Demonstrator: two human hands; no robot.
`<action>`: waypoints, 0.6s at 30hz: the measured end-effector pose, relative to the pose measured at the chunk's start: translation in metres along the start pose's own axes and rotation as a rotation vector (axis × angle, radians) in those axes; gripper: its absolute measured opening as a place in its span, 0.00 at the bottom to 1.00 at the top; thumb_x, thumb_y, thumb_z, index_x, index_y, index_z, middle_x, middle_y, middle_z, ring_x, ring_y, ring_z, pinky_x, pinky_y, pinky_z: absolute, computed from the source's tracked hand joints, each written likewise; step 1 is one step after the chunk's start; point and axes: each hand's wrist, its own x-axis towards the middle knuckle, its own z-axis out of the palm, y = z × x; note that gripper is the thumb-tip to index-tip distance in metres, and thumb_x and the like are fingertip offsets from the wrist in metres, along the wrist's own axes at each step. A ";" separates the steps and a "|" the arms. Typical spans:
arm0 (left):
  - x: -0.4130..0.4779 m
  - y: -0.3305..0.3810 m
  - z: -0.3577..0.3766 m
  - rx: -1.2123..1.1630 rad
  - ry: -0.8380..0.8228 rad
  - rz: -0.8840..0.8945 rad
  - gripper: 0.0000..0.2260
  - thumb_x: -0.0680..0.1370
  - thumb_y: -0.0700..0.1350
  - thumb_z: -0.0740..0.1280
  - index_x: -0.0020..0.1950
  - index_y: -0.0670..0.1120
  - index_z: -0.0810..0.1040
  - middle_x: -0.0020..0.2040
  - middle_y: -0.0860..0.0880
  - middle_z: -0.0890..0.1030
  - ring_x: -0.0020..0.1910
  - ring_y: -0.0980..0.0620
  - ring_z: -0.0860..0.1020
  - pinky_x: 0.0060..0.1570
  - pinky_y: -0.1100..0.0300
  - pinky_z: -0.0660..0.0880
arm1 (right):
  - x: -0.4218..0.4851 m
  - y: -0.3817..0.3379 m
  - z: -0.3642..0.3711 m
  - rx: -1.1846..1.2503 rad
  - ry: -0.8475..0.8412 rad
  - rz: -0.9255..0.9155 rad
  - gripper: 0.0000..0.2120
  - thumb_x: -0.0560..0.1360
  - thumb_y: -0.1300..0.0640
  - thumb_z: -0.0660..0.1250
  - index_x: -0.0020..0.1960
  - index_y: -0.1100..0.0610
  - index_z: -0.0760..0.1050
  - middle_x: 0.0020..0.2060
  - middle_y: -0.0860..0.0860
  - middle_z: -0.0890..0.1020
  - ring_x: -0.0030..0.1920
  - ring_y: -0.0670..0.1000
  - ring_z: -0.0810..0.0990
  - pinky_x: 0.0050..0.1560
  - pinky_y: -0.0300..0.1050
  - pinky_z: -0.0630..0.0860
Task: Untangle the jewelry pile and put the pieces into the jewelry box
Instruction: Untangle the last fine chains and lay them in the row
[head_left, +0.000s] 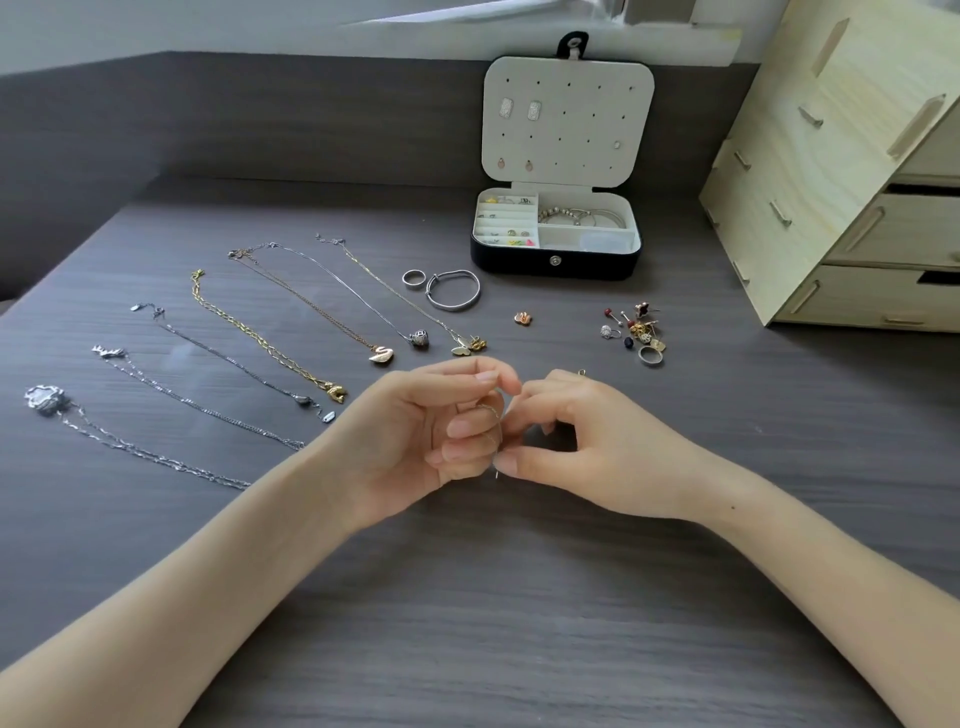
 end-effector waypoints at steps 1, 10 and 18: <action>0.000 0.000 0.000 0.000 -0.009 0.002 0.07 0.71 0.40 0.61 0.38 0.44 0.79 0.24 0.51 0.66 0.21 0.56 0.63 0.24 0.64 0.55 | 0.000 0.000 0.001 0.009 0.012 -0.003 0.01 0.73 0.52 0.71 0.42 0.48 0.80 0.39 0.42 0.79 0.43 0.44 0.70 0.49 0.43 0.69; -0.004 0.010 -0.005 0.269 0.195 0.044 0.04 0.66 0.37 0.67 0.37 0.44 0.74 0.24 0.53 0.62 0.21 0.57 0.58 0.22 0.66 0.54 | -0.002 0.000 -0.013 0.371 0.172 0.156 0.02 0.66 0.58 0.76 0.37 0.54 0.83 0.32 0.50 0.84 0.33 0.43 0.77 0.39 0.37 0.73; -0.006 0.004 0.003 0.558 0.241 0.050 0.03 0.72 0.41 0.70 0.38 0.43 0.81 0.24 0.54 0.63 0.24 0.56 0.55 0.24 0.65 0.50 | -0.004 0.000 -0.021 0.578 0.173 0.237 0.07 0.62 0.55 0.72 0.37 0.57 0.83 0.31 0.50 0.84 0.35 0.43 0.81 0.42 0.31 0.75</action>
